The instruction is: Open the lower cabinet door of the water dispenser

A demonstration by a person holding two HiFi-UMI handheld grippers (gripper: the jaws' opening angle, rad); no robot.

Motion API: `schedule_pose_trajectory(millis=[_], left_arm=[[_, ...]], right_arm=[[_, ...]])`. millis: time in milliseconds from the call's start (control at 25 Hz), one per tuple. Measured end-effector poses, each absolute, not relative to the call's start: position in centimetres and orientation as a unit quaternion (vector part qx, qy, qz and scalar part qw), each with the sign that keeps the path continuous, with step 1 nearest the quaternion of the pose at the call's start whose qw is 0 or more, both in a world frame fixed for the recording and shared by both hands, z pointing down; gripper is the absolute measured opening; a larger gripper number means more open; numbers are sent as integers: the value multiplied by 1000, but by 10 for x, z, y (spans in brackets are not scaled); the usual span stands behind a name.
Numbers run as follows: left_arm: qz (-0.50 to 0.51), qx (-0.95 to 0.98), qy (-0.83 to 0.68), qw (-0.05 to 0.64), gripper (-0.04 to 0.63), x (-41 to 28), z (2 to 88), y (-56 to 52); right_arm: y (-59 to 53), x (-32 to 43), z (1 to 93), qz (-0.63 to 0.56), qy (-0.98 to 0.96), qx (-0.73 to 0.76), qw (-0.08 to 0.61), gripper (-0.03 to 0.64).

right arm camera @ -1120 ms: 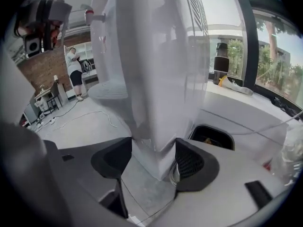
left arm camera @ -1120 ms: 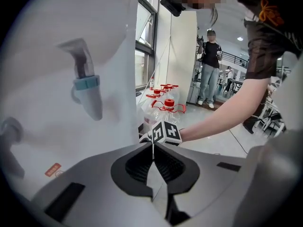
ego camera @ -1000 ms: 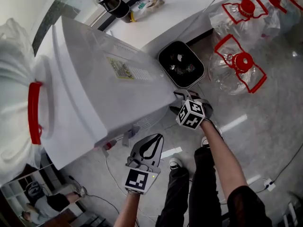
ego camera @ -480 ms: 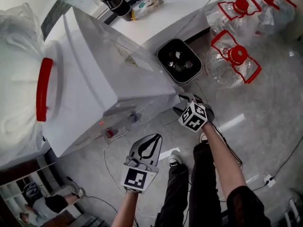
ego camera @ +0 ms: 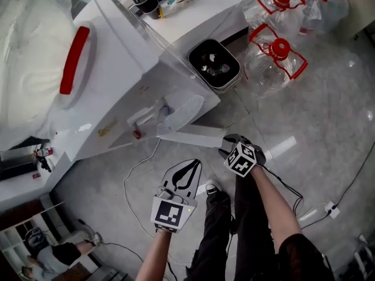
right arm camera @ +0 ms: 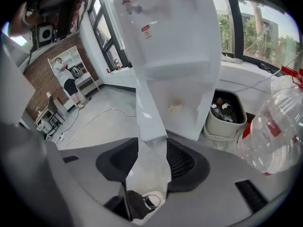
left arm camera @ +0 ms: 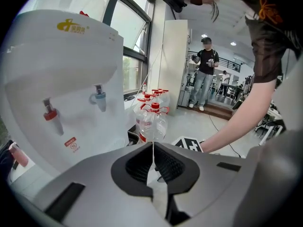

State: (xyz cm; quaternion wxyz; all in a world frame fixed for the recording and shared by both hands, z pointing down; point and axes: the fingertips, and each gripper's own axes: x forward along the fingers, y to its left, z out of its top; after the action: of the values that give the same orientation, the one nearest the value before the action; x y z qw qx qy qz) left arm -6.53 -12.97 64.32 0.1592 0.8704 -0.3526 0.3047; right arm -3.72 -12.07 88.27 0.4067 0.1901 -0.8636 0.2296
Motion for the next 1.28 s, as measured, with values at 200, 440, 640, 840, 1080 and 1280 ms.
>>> schedule_pose_trajectory(millis=[200, 440, 640, 840, 1080, 1280], left_arm=[[301, 874, -347, 158, 17, -88, 637, -92], [308, 867, -356, 162, 17, -141, 644, -51], [316, 858, -368, 168, 17, -185, 655, -23], [311, 848, -390, 179, 17, -216, 660, -6], [294, 850, -399, 175, 17, -227, 656, -2], [286, 857, -394, 170, 18, -230, 630, 4]], right_arm=[[-59, -60, 884, 264, -853, 188, 409, 176], [-4, -100, 886, 278, -854, 173, 405, 132], [33, -142, 888, 285, -857, 155, 400, 124], [58, -182, 888, 283, -864, 129, 395, 124], [70, -206, 890, 281, -866, 119, 395, 126], [55, -195, 854, 287, -869, 157, 372, 126]])
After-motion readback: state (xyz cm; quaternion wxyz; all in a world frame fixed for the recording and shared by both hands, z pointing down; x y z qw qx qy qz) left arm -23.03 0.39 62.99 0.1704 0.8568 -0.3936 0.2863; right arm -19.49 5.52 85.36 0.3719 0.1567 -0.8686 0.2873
